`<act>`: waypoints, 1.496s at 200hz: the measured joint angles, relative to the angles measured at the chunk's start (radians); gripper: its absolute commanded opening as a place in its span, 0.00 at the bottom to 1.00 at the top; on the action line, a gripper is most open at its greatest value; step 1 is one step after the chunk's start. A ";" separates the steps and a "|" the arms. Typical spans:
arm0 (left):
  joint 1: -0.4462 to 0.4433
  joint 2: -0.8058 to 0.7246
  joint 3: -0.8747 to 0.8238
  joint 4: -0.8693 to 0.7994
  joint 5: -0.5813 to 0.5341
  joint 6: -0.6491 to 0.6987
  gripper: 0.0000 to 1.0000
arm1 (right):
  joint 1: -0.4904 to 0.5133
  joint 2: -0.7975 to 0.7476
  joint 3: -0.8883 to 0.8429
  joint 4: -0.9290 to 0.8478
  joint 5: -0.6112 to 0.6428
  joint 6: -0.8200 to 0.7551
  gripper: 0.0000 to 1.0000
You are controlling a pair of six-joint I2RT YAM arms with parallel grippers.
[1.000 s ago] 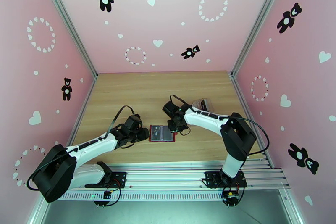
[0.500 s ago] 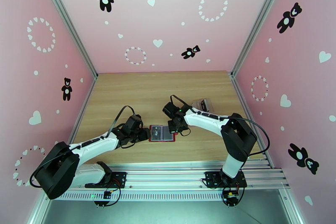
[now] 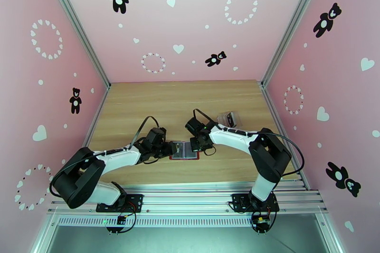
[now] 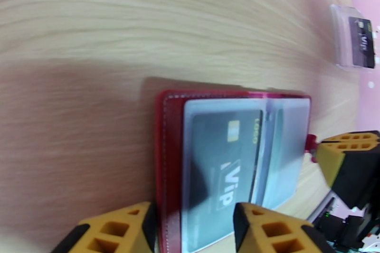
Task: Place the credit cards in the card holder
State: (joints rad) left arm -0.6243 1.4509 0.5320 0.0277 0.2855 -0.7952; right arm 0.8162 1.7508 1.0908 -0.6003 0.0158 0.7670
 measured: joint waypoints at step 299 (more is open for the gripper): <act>-0.235 0.273 0.264 0.242 0.105 -0.006 0.40 | -0.294 -0.282 -0.302 0.176 -0.204 -0.008 0.00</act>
State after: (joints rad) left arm -0.8589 1.7241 0.7959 0.2695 0.3904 -0.8013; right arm 0.5220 1.4693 0.7887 -0.4240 -0.1883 0.7586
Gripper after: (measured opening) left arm 0.425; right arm 0.057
